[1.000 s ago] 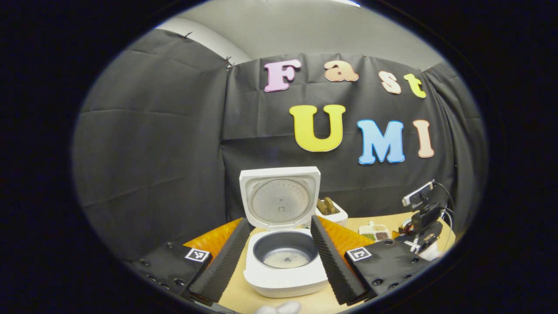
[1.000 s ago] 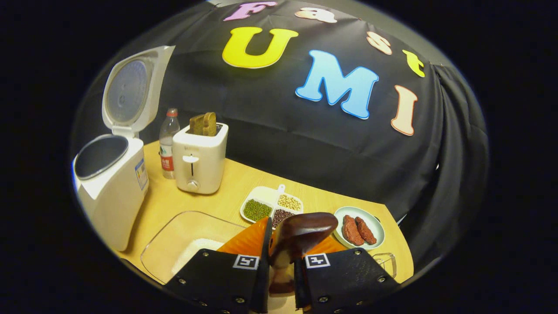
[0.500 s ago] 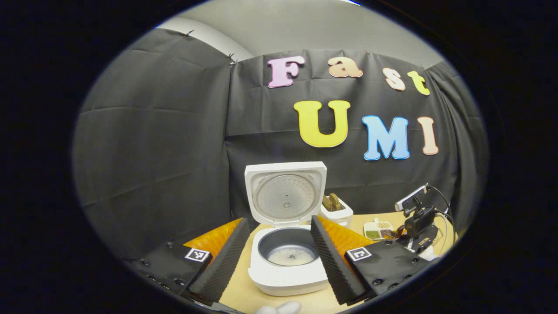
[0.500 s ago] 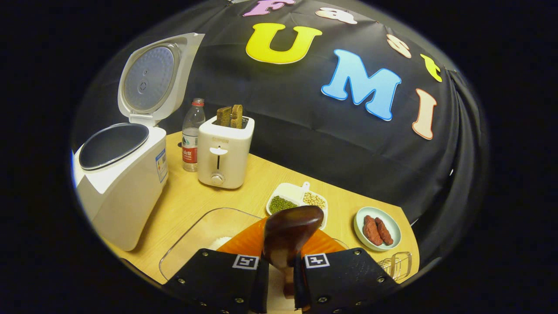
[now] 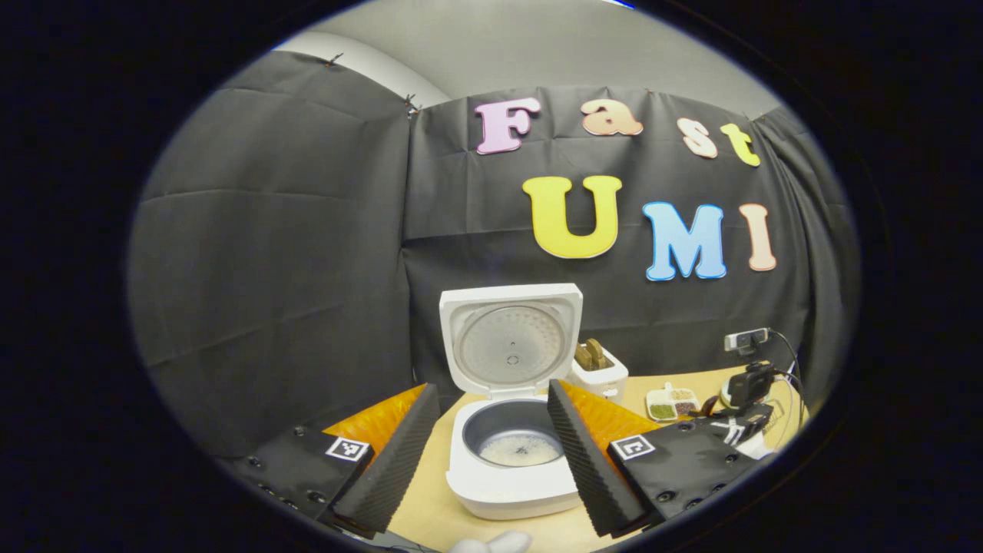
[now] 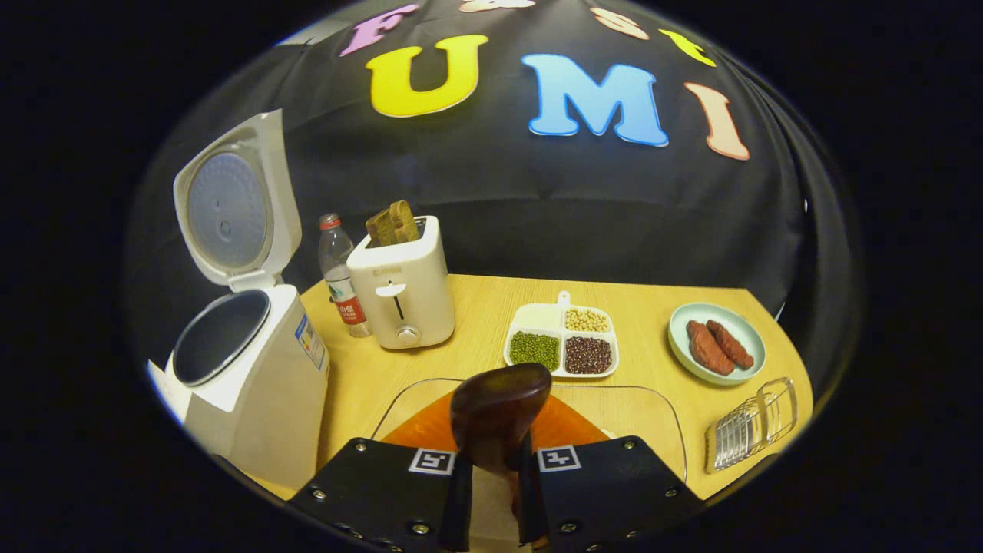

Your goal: Close the left gripper, press the button to open the rice cooker; take a wooden spoon from the chopstick holder with the right hand, scoop a spoonful of rice and pour it into the rice cooker, then put the wooden spoon back into the chopstick holder.

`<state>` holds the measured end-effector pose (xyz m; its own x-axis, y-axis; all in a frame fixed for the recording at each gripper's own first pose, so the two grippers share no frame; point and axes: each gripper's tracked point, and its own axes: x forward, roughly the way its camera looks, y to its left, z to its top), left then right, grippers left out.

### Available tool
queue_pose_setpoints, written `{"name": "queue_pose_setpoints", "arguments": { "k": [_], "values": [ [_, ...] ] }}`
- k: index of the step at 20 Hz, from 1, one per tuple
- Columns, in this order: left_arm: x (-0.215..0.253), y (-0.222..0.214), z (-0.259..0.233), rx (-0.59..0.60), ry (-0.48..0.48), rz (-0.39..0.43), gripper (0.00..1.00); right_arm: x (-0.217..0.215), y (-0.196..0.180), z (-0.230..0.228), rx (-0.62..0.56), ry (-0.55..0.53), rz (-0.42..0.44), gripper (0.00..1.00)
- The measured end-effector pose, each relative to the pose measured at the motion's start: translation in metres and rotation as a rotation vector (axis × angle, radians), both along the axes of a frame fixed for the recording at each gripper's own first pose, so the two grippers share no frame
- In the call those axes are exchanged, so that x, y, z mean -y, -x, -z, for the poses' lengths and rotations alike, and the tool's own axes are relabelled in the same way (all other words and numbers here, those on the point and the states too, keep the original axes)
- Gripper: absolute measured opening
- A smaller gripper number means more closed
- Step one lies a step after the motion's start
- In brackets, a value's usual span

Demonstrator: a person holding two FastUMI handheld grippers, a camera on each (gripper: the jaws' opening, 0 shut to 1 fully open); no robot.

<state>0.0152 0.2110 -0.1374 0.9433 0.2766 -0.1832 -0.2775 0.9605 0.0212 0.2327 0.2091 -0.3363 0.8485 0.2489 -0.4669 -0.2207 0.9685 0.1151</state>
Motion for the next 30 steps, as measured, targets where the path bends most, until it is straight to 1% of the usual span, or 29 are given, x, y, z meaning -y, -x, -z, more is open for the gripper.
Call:
{"name": "queue_pose_setpoints", "arguments": {
  "k": [3,4,5,7,9,17,18,19,21,23,25,28,30],
  "values": [
    [0.001,0.001,-0.001,-0.002,0.001,0.001,0.96,0.008,-0.002,-0.001,-0.044,-0.149,0.042,0.24],
    [0.002,0.0,-0.002,-0.001,0.0,0.003,0.98,0.01,-0.001,-0.002,-0.058,-0.206,0.057,0.24],
    [0.002,0.0,-0.002,0.0,-0.001,0.004,0.96,0.013,-0.002,-0.002,-0.073,-0.265,0.068,0.24],
    [0.003,-0.001,-0.003,0.001,-0.005,0.009,0.96,0.018,-0.002,-0.001,-0.1,-0.35,0.094,0.24],
    [0.005,-0.002,-0.007,0.005,-0.01,0.015,0.96,0.023,-0.003,-0.001,-0.121,-0.421,0.121,0.24],
    [0.004,-0.004,-0.012,0.005,-0.019,0.018,0.97,0.022,-0.01,-0.001,-0.174,-0.684,0.161,0.24],
    [0.003,-0.004,-0.014,0.006,-0.024,0.015,1.0,0.022,-0.01,-0.002,-0.179,-0.719,0.163,0.24],
    [0.002,-0.005,-0.014,0.009,-0.026,0.016,0.98,0.022,-0.011,-0.005,-0.185,-0.764,0.168,0.24],
    [0.002,-0.004,-0.017,0.013,-0.029,0.015,0.98,0.026,-0.013,-0.012,-0.189,-0.863,0.19,0.24],
    [0.002,-0.004,-0.02,0.017,-0.031,0.016,0.98,0.03,-0.016,-0.018,-0.178,-0.921,0.202,0.24],
    [0.002,-0.004,-0.021,0.021,-0.033,0.019,0.98,0.037,-0.017,-0.025,-0.161,-0.952,0.208,0.24],
    [0.001,-0.005,-0.023,0.021,-0.031,0.02,0.98,0.049,-0.019,-0.039,-0.144,-1.055,0.226,0.24],
    [0.002,-0.005,-0.024,0.021,-0.027,0.022,0.98,0.057,-0.018,-0.043,-0.133,-1.077,0.241,0.24]
  ]
}}
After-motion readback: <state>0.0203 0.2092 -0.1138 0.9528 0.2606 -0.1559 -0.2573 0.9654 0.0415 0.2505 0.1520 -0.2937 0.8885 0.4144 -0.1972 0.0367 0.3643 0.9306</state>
